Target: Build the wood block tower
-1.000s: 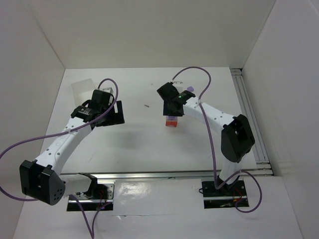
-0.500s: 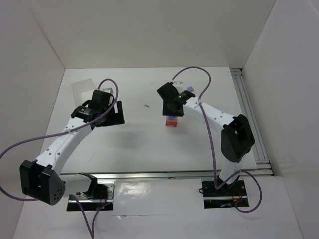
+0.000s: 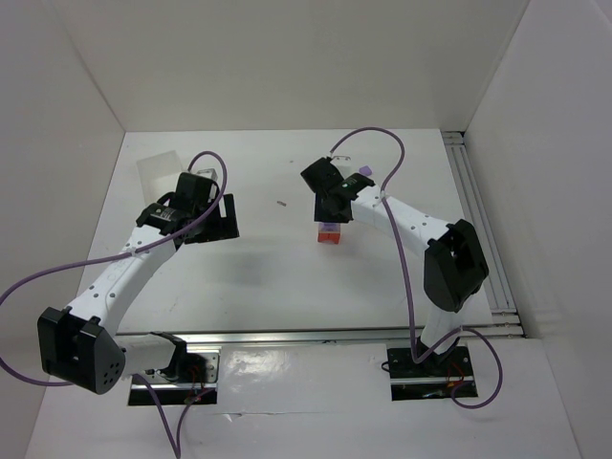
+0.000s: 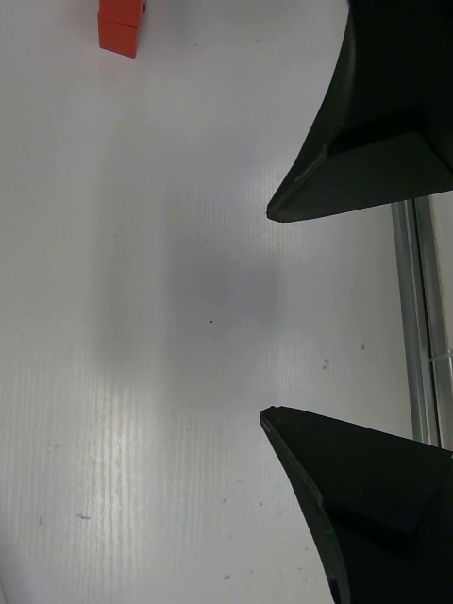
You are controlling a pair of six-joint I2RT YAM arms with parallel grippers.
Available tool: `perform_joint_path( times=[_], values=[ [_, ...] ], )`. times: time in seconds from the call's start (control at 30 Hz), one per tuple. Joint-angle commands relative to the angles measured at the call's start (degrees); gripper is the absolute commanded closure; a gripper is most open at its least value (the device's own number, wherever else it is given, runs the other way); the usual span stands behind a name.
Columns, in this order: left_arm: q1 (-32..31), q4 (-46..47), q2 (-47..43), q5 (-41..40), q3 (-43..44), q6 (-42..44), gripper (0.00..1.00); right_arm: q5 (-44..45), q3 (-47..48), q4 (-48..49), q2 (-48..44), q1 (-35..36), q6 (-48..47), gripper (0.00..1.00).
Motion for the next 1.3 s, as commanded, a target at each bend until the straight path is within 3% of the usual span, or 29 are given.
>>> perform_joint_path(
  times=[0.0, 0.27, 1.27],
  values=[
    [-0.17, 0.88, -1.55, 0.57, 0.4, 0.23, 0.08, 1.67, 1.8, -1.18, 0.48, 0.57, 0.31, 0.54],
    [-0.17, 0.88, -1.02, 0.57, 0.4, 0.23, 0.08, 1.67, 2.33, -1.18, 1.01, 0.57, 0.31, 0.58],
    [-0.17, 0.88, -1.02, 1.1, 0.4, 0.23, 0.08, 2.82, 0.57, -1.71, -2.24, 1.1, 0.31, 0.58]
  ],
)
